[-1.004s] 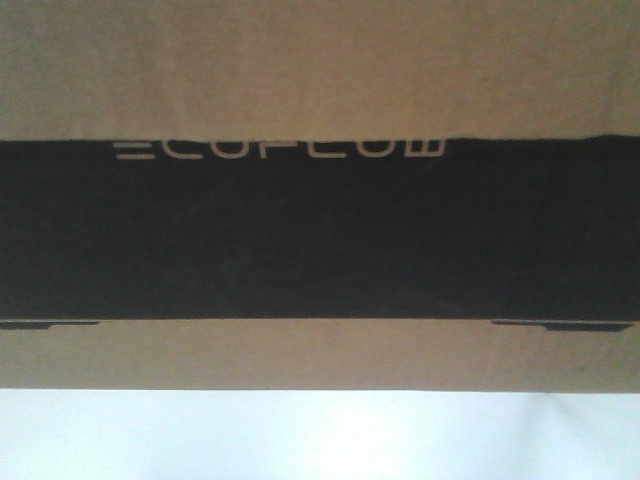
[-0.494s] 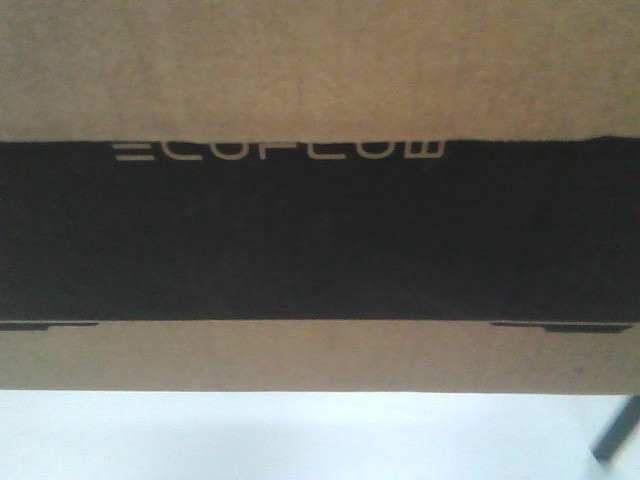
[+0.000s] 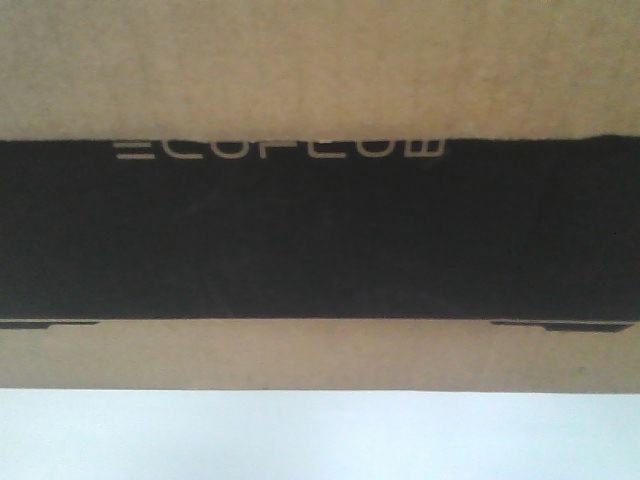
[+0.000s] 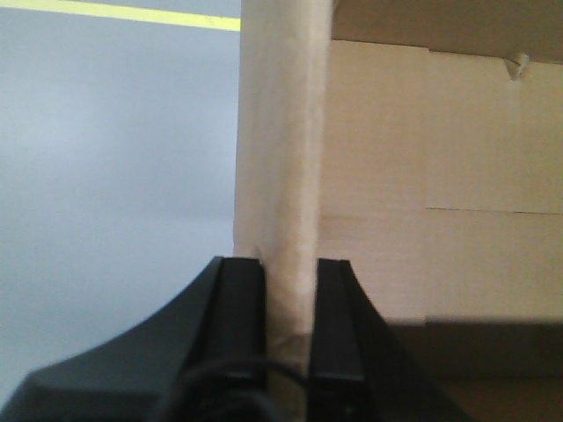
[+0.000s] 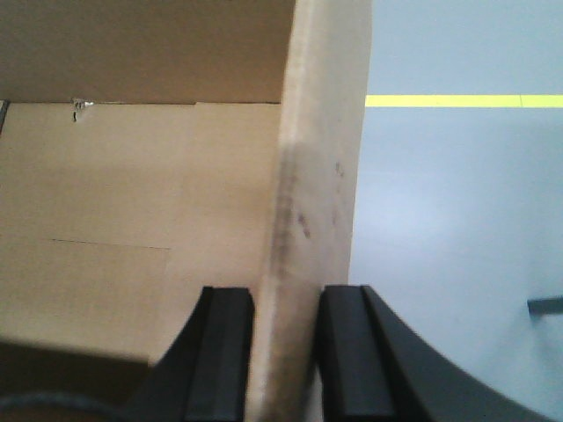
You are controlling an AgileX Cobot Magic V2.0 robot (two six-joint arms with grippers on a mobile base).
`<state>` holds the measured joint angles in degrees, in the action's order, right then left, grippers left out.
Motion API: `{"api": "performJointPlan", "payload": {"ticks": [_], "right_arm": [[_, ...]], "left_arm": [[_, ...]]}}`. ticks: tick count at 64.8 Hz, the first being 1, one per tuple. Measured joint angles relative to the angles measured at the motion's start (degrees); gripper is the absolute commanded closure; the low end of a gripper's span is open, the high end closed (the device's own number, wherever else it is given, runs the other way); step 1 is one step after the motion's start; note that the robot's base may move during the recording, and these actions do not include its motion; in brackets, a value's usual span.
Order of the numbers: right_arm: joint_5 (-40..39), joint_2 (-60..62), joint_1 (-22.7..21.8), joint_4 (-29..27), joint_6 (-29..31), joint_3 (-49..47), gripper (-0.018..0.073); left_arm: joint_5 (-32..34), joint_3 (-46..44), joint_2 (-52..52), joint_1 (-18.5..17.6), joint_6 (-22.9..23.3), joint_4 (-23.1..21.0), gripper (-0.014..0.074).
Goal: Grab box from left shelf to table start
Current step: 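Carry the held box with both grippers while the base drives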
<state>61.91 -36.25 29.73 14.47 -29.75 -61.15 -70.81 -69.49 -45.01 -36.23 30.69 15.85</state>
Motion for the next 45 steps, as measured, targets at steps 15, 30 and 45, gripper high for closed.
{"api": "performJointPlan", "payload": {"ticks": [15,30,45], "right_arm": [[0.00,0.00,0.00,0.00,0.00,0.00,0.0503],[0.00,0.00,0.00,0.00,0.00,0.00,0.0503],[0.00,0.00,0.00,0.00,0.00,0.00,0.0503]], "left_arm": [[0.00,0.00,0.00,0.00,0.00,0.02,0.0699],[0.00,0.00,0.00,0.00,0.00,0.02,0.0699],[0.11,0.00,0.00,0.00,0.00,0.10,0.0699]]}}
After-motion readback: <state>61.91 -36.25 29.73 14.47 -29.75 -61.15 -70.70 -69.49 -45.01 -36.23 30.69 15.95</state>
